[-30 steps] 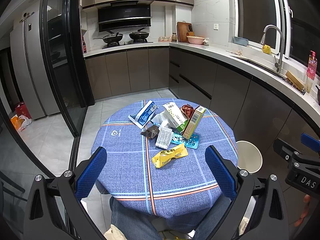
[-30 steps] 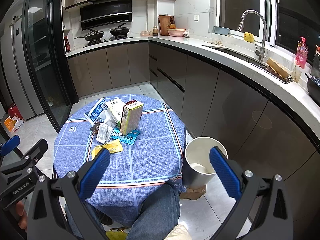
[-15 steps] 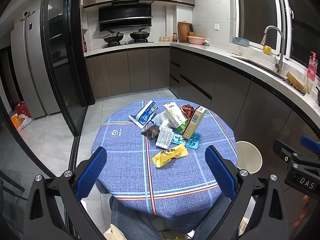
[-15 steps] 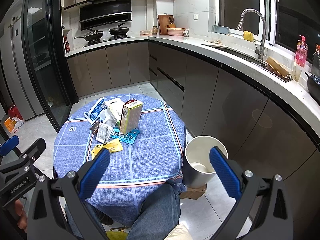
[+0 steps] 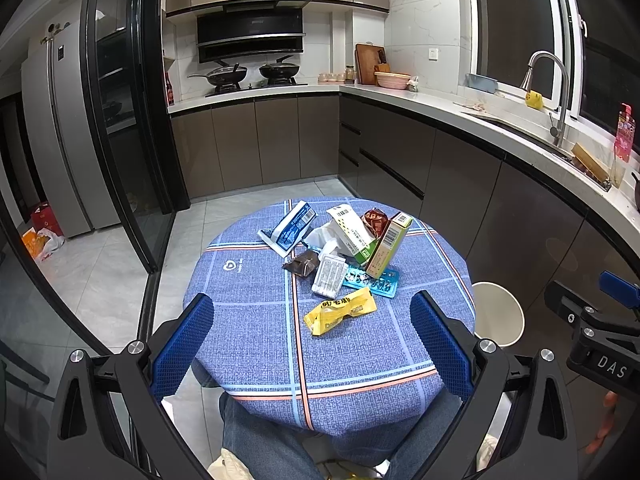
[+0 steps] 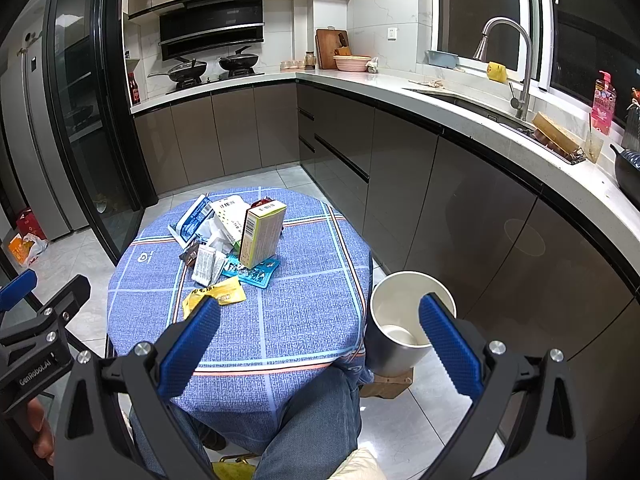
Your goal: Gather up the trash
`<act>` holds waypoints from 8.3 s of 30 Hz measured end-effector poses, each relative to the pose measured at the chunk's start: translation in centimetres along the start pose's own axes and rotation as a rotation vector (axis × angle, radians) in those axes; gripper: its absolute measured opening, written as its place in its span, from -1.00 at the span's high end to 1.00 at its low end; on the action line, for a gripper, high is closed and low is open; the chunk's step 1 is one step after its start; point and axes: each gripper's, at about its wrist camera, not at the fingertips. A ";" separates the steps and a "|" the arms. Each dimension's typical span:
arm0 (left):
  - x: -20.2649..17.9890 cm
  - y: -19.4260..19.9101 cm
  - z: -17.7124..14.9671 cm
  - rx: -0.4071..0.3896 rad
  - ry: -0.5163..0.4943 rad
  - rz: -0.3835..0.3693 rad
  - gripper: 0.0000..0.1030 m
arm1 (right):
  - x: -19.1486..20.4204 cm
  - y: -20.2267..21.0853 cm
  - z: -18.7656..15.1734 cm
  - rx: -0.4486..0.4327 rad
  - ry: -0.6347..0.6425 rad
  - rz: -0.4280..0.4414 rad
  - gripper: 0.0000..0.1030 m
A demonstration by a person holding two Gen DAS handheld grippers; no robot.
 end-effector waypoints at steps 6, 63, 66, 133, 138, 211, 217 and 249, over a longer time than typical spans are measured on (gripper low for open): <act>0.1 -0.1 0.0 0.001 0.003 0.000 -0.84 | -0.3 -0.4 -0.3 0.002 0.001 0.000 -0.94; -0.2 -0.4 -0.3 0.005 0.008 -0.004 -0.84 | 0.1 -0.7 -0.3 0.015 0.000 0.000 -0.94; -0.3 -0.5 -0.4 0.007 0.008 -0.004 -0.84 | 0.3 -1.0 -0.2 0.020 0.002 0.000 -0.94; 3.6 -21.0 1.2 0.306 0.062 -0.261 -0.52 | 1.9 -29.1 7.5 0.204 -0.113 0.234 -0.80; 1.6 -23.2 -0.3 0.384 0.018 -0.404 -0.35 | 0.3 -29.4 6.1 0.237 -0.142 0.236 0.08; -40.0 -33.4 -2.0 0.598 -0.375 -0.667 0.65 | -28.5 -30.4 -9.0 0.291 -0.453 0.013 0.35; -41.0 -33.2 -2.2 0.576 -0.401 -0.663 0.54 | -28.8 -31.0 -9.2 0.297 -0.449 0.017 0.30; -31.4 -25.6 5.4 0.335 -0.230 -0.541 -0.84 | -24.5 -22.5 -4.9 0.113 -0.240 0.061 -0.93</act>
Point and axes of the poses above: each gripper's, at about its wrist camera, not at the fingertips, and y roughly against the way its jaws point, x to its left, z to its top, and after that the axes turned 7 degrees about z, right-handed
